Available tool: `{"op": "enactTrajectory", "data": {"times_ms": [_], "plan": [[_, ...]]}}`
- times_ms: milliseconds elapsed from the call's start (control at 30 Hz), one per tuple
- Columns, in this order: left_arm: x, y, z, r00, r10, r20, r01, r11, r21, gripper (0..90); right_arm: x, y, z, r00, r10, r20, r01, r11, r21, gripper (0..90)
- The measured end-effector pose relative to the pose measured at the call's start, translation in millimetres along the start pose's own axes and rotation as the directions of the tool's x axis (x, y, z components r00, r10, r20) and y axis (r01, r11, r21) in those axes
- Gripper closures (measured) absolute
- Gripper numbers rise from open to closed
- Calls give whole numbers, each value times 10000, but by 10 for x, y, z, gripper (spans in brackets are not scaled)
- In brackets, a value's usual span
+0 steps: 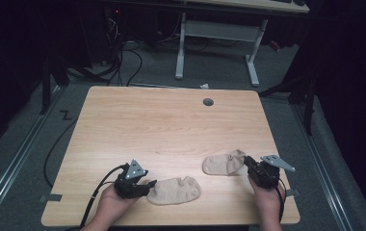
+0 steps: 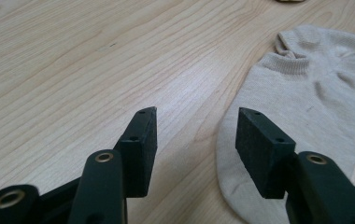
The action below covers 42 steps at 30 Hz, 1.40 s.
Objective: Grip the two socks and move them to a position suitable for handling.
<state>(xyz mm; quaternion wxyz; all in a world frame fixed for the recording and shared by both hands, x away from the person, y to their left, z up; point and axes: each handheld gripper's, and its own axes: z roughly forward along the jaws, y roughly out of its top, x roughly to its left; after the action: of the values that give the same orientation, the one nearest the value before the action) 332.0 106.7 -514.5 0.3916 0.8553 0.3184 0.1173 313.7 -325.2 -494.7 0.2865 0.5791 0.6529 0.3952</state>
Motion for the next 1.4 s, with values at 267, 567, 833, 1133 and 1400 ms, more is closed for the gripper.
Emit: {"op": "enactTrajectory", "data": {"times_ms": [267,567,833,1133,1400], "plan": [[-16,30,41,9999,-2,131,1,10000,62,485,107,-35,35,9979,-652,-2,652,9971,403,769],[-103,12,-56,9961,202,859,-199,9998,-47,651,289,-108,337,9900,-1214,-713,1320,9765,1704,858],[-267,-83,-110,9891,469,1393,-523,9980,359,742,317,-73,538,9887,-1205,-893,1366,9691,2053,883],[-254,-169,-45,9960,334,825,-388,9971,650,742,541,4,705,9741,-1726,-1464,2003,9586,2024,884],[-238,-169,-76,9950,234,973,-259,9993,252,677,854,50,849,9604,-2124,-1802,2460,9503,1909,882]]}}
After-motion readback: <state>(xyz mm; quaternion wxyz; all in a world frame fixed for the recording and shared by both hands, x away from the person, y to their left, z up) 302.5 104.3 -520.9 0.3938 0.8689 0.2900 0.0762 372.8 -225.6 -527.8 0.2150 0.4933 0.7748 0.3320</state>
